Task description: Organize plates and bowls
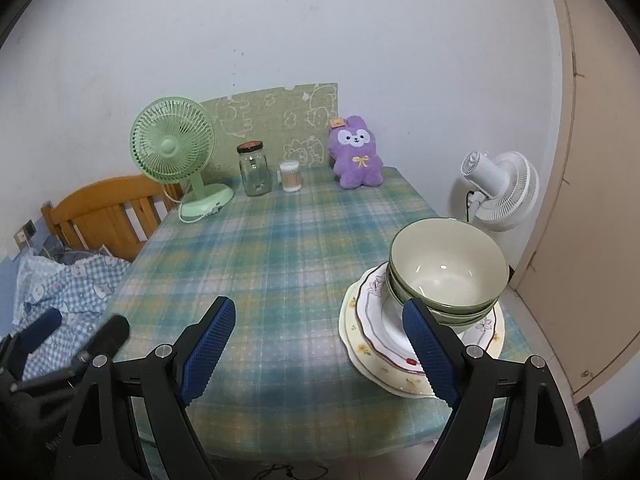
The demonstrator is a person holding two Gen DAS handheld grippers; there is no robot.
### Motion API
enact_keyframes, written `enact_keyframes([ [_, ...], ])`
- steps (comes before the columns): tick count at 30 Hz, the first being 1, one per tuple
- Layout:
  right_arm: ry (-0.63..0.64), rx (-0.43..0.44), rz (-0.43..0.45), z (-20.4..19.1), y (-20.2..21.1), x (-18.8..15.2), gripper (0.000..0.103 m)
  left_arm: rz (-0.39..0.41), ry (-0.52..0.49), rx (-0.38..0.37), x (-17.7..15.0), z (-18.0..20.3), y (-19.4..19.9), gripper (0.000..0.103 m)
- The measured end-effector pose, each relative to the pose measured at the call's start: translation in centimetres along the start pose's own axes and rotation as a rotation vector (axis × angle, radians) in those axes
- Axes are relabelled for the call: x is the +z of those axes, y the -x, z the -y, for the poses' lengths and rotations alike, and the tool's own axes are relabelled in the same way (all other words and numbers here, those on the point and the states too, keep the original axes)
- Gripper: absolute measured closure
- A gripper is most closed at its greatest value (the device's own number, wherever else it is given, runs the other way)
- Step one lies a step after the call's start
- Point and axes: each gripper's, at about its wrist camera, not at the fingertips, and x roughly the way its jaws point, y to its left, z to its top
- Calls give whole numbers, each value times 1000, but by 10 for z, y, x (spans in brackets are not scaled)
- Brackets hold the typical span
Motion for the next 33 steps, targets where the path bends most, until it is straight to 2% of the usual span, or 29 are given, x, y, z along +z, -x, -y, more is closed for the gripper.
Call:
enact_keyframes([
  [21,-8,-38,43,-3,15,-3,15,16,-53,-1,0,6,8,3],
  [33,-5,-42,20,2,12,-5,15,2,-42,4,-1,6,7,0],
])
